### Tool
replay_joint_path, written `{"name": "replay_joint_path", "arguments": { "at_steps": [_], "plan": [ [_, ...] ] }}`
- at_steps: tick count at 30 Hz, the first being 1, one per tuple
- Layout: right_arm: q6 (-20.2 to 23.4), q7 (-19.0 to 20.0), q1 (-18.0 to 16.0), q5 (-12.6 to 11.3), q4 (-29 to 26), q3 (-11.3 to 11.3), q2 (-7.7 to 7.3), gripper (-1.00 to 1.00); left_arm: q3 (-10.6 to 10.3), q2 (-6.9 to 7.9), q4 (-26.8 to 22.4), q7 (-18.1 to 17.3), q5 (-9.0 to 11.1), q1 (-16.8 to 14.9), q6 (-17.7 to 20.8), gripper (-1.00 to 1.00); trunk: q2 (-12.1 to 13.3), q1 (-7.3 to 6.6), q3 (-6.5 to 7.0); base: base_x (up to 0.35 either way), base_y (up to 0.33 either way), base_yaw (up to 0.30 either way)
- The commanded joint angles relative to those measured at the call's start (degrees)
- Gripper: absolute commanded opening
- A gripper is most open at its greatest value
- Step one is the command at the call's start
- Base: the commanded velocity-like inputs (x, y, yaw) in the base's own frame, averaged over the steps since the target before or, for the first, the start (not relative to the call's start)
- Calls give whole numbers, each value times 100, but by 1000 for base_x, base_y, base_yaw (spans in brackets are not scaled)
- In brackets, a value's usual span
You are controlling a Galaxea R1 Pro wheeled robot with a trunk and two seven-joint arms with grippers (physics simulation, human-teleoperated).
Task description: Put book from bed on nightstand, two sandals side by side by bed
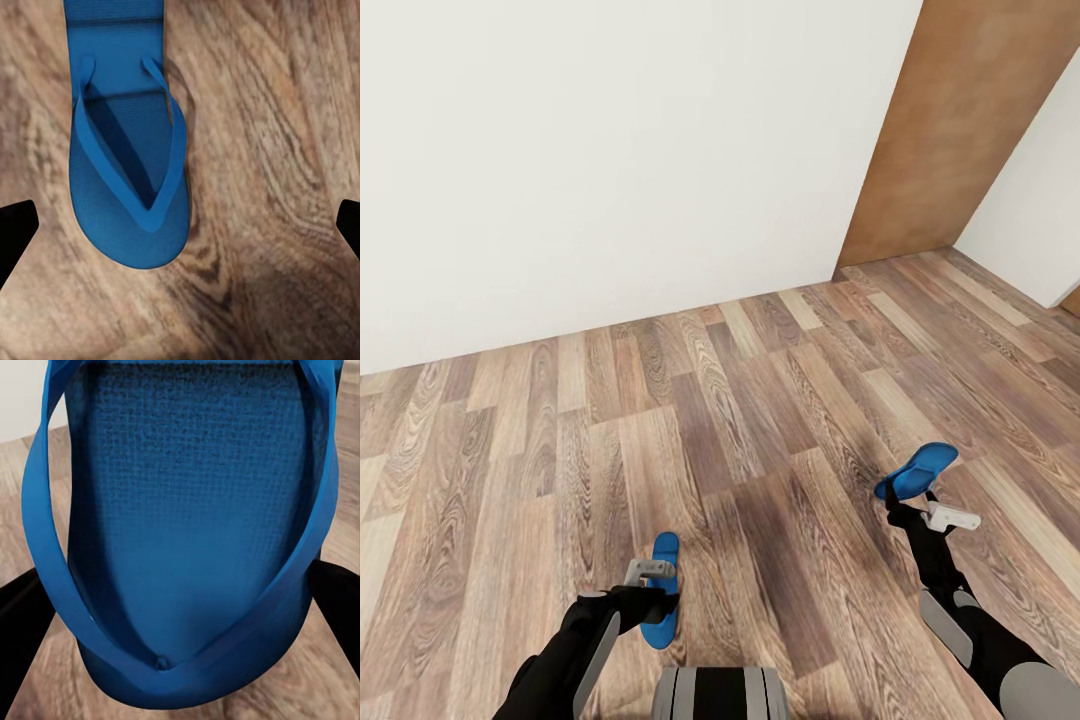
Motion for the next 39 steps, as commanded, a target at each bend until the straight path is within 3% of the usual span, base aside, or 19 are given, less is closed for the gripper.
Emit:
{"name": "replay_joint_path", "arguments": {
  "at_steps": [1, 6, 13, 19, 22, 23, 24, 26, 34, 39],
  "plan": [
    [-30, 20, -4, -60, 1, 32, -6, -100, 2, 0, -7, -7, 14, -1, 31, 100, -2, -1, -4, 0, 0, 0],
    [-60, 29, -4, -53, -13, 38, -3, -100, 2, -2, -7, -7, 14, -1, 31, 100, -2, -1, -4, 0, 0, 0],
    [-1516, 23, 22, -52, -173, 45, 3, -100, 2, -2, -3, -7, 14, -1, 31, 100, -2, -1, -4, 0, 0, 0],
    [-1577, 59, 26, -138, -640, 47, -52, -100, 2, -15, 1, -7, 18, -1, 31, 100, -2, -1, -4, 0, 0, 0],
    [-981, 53, 28, -164, -743, 45, -55, -100, 2, -16, 1, -7, 21, -1, 31, 100, -2, -1, -4, 0, 0, 0],
    [-609, 45, 28, -165, -755, 35, -53, -100, 2, -17, 1, -7, 22, -1, 31, 100, -2, -1, -4, 0, 0, 0],
    [234, 55, 29, -166, -762, 6, -53, -100, 2, -17, 1, -7, 22, -1, 31, 100, -2, -1, -4, 0, 0, 0],
    [894, 71, 27, -166, -781, -11, -56, -100, 2, -17, 2, -7, 22, -1, 31, 100, -2, -1, -4, 0, 0, 0],
    [1646, 218, 29, -183, -1233, -8, -140, -100, 2, -17, 2, -7, 22, -1, 31, 100, -2, -1, -4, 0, 0, 0],
    [2742, 248, 27, -180, -1437, -73, -156, -100, 2, -17, 2, -12, 22, -1, 31, 100, -2, -1, -4, 0, 0, 0]
  ]
}}
